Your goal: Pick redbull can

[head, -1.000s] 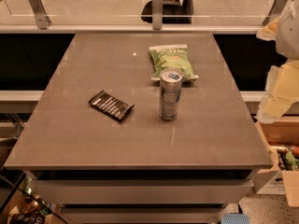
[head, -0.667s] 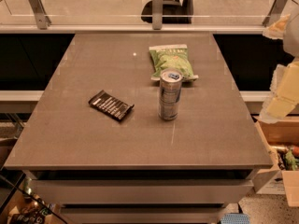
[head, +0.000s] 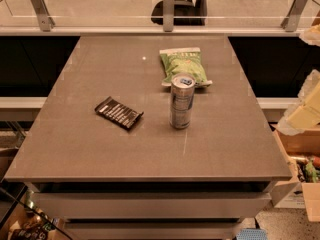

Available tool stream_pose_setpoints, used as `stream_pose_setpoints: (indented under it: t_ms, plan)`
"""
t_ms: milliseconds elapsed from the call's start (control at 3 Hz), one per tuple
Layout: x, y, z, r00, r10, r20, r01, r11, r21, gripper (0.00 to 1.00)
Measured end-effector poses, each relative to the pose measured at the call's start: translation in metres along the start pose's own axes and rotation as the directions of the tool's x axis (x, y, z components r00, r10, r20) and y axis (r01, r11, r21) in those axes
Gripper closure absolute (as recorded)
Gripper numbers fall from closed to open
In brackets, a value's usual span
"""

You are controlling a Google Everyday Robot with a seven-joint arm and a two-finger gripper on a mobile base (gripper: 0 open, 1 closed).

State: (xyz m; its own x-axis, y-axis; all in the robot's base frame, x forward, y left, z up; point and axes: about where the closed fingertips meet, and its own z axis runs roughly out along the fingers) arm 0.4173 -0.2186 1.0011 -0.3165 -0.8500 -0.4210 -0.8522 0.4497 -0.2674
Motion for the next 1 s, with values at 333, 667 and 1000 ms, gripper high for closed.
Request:
stream_pose_setpoints:
  t_ms: [333,667,1000]
  plan:
    - [0.002,0.007,0.006,0.989,0.065,0.129,-0.067,0.9977,0.010,0.00]
    - [-0.001,0.009,0.016,0.955,0.110,0.276,-0.121,0.9924,0.023,0.00]
    - [-0.008,0.008,0.028,0.907,0.130,0.400,-0.151,0.9882,0.022,0.00]
